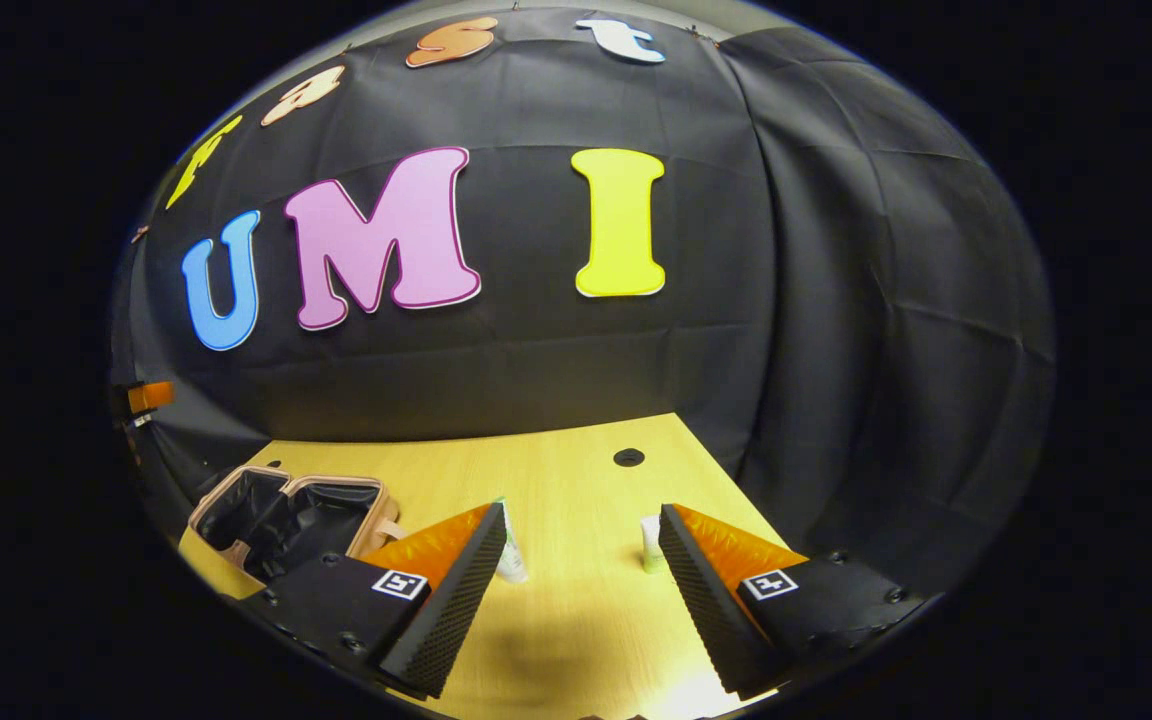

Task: First open the suitcase, pack the skin care products into it, and then close the suitcase.

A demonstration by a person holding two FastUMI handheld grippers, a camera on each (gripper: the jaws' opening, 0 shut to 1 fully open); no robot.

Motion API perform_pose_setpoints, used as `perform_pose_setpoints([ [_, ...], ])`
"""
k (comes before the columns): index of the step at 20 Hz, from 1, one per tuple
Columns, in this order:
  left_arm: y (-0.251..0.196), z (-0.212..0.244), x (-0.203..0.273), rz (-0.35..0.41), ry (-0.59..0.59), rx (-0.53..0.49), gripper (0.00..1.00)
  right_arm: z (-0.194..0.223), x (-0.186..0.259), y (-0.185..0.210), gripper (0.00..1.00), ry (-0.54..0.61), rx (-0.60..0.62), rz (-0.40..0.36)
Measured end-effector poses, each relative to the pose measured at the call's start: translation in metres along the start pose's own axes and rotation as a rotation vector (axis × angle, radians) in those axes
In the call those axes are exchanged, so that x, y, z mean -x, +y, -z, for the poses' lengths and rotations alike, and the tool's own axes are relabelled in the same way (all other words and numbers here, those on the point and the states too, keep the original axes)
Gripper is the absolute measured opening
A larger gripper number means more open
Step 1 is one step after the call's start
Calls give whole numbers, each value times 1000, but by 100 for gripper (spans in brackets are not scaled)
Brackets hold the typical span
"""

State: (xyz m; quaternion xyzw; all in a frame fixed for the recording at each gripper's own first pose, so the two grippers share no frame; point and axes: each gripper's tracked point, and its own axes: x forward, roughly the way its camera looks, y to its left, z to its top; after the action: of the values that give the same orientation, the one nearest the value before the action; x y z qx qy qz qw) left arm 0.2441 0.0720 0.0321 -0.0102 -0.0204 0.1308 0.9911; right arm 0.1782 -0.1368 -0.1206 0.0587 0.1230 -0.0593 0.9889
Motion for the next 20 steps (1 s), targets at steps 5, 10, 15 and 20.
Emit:
perform_pose_setpoints([
  [5, -130, 63, 34, 230, 83, 59, 96, 4, -7, -14, 98, 0, 8, 9],
  [10, -222, 119, 49, 418, 158, -18, 96, 14, -19, -32, 98, 4, -39, 36],
  [15, -287, 184, 40, 549, 267, -72, 96, 42, -34, -41, 97, 42, -40, 30],
  [20, -334, 236, 9, 609, 340, -67, 96, 72, -57, -54, 97, 101, -82, 51],
])
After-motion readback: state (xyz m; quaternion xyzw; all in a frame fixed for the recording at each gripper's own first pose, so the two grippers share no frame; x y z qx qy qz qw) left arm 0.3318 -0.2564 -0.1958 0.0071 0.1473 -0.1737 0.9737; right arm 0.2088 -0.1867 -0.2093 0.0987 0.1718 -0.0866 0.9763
